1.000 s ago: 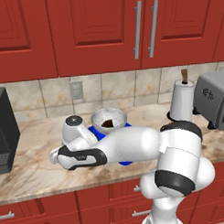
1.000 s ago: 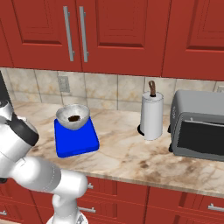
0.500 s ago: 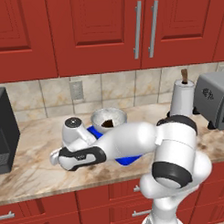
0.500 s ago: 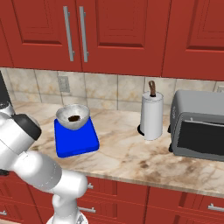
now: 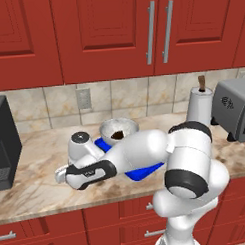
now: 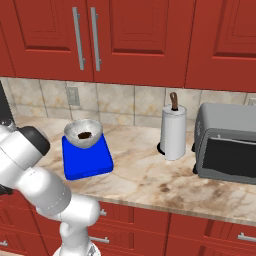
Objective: Place the bowl with cake and the cupcake onto the tray.
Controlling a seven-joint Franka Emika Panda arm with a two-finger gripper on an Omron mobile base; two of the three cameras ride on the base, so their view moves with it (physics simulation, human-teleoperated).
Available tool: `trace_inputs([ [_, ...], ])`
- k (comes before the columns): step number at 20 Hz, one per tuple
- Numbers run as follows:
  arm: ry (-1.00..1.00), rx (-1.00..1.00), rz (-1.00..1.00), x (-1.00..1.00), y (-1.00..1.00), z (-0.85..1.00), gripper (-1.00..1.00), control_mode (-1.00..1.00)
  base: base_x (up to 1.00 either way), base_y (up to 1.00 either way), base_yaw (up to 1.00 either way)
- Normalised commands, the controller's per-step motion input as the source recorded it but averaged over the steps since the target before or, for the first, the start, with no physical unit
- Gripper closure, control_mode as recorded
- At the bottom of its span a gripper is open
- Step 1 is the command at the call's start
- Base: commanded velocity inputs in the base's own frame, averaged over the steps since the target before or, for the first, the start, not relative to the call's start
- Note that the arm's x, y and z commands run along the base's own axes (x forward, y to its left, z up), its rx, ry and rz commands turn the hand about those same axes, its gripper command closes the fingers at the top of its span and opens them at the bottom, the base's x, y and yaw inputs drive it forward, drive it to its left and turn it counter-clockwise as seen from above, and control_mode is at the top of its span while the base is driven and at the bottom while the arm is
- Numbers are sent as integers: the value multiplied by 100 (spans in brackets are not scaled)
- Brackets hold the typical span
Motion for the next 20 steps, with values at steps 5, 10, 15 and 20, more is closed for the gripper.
trace_inputs([
  [5, 0, 0, 0, 5, 2, -7, -100, -100, 0, 0, 0],
  [10, 0, 0, 0, 6, 5, -5, -100, -100, 0, 0, 0],
  [15, 0, 0, 0, 7, 8, -9, -100, -100, 0, 0, 0],
  [20, 0, 0, 0, 8, 5, -7, -100, -100, 0, 0, 0],
])
